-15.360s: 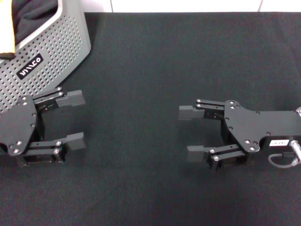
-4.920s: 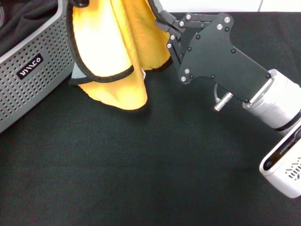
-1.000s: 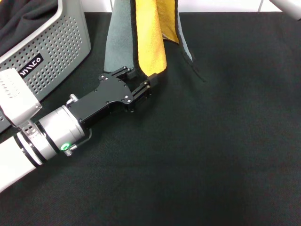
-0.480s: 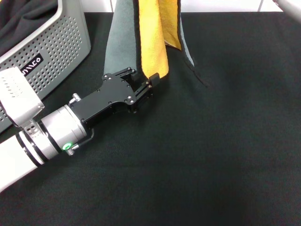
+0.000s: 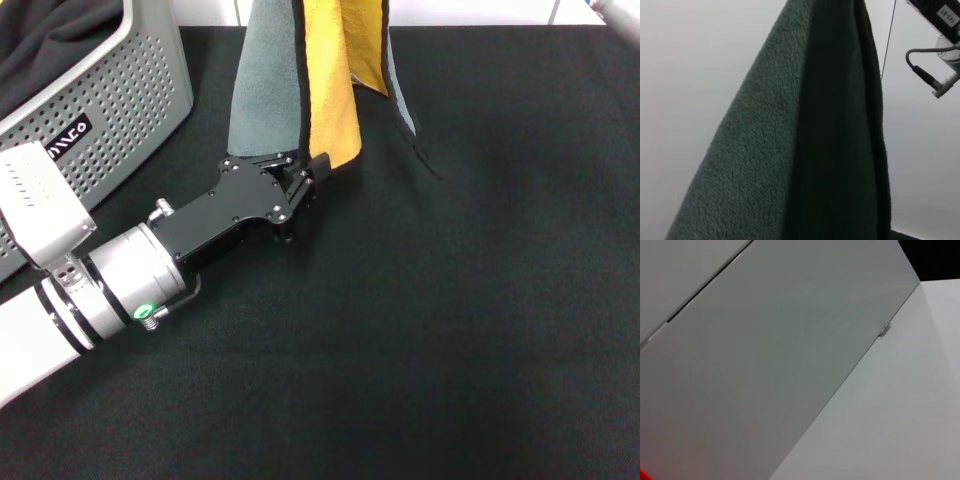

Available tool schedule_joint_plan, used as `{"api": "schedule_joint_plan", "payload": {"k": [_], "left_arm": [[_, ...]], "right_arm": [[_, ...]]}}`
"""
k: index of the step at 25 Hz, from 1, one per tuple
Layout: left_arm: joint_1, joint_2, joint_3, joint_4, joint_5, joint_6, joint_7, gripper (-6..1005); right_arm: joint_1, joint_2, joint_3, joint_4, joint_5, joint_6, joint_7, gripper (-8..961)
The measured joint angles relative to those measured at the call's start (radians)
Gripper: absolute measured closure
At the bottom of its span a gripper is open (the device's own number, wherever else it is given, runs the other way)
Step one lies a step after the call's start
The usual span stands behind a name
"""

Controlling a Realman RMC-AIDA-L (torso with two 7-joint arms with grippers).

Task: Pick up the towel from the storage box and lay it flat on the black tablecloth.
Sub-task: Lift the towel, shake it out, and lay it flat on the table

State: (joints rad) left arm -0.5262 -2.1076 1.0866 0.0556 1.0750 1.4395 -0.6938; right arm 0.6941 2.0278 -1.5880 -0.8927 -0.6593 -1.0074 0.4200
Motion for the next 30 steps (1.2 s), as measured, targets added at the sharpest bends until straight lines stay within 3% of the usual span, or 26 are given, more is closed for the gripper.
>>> {"api": "schedule_joint_plan", "payload": {"k": [1,10,12,15,17,20,23,26,30], "left_arm": [[0.000,0.000,0.001,0.001,0.002,0.000,0.000,888],[0.000,0.012,0.030,0.016,0.023,0.051,-0.017,953],[0.012,0.023,0.058,0.054,0.025,0.067,-0.059,965],[0.074,0.051,0.094,0.219,0.064,0.092,-0.176,965],[0.122,0.082,0.098,0.350,0.118,0.141,-0.272,966],[0.168,0.146,0.092,0.506,0.177,0.249,-0.426,966],[0.177,0.221,0.092,0.619,0.221,0.356,-0.534,966],[0.165,0.285,0.091,0.709,0.262,0.442,-0.630,966],[0.145,0.332,0.066,0.809,0.297,0.561,-0.739,967]], "right_arm": [[-0.001,0.000,0.000,0.000,0.000,-0.001,0.000,921],[-0.087,-0.003,0.011,-0.023,0.000,-0.038,0.024,919],[-0.127,-0.001,0.011,-0.023,0.002,-0.060,0.043,918],[-0.197,-0.002,0.008,-0.024,0.015,-0.106,0.107,918],[-0.238,-0.006,0.009,-0.025,0.018,-0.146,0.158,917],[-0.310,-0.022,0.023,-0.025,0.015,-0.248,0.300,916],[-0.372,-0.038,0.040,-0.005,0.007,-0.389,0.436,915],[-0.428,-0.040,0.056,0.009,0.004,-0.519,0.527,915],[-0.485,-0.041,0.063,0.011,0.002,-0.667,0.626,913]]}}
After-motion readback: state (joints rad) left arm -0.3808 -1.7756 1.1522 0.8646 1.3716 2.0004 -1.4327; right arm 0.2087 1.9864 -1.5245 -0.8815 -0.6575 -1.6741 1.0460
